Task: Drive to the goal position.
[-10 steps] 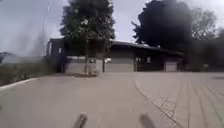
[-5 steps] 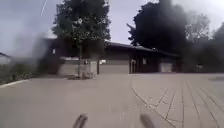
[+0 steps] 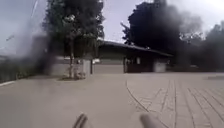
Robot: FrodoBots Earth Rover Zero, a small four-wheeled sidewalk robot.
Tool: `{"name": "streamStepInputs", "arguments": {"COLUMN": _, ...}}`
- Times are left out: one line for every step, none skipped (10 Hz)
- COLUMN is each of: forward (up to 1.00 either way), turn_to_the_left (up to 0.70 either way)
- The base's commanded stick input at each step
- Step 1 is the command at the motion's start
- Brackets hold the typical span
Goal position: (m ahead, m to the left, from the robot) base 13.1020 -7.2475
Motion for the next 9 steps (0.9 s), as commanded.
{"name": "streamStepInputs", "arguments": {"forward": 0.70, "turn_to_the_left": -0.25}}
{"name": "streamStepInputs", "arguments": {"forward": 0.70, "turn_to_the_left": -0.25}}
{"name": "streamStepInputs", "arguments": {"forward": 0.70, "turn_to_the_left": -0.25}}
{"name": "streamStepInputs", "arguments": {"forward": 0.70, "turn_to_the_left": -0.25}}
{"name": "streamStepInputs", "arguments": {"forward": 0.70, "turn_to_the_left": -0.25}}
{"name": "streamStepInputs", "arguments": {"forward": 0.70, "turn_to_the_left": -0.25}}
{"name": "streamStepInputs", "arguments": {"forward": 0.70, "turn_to_the_left": -0.25}}
{"name": "streamStepInputs", "arguments": {"forward": 0.70, "turn_to_the_left": -0.25}}
{"name": "streamStepInputs", "arguments": {"forward": 0.70, "turn_to_the_left": -0.25}}
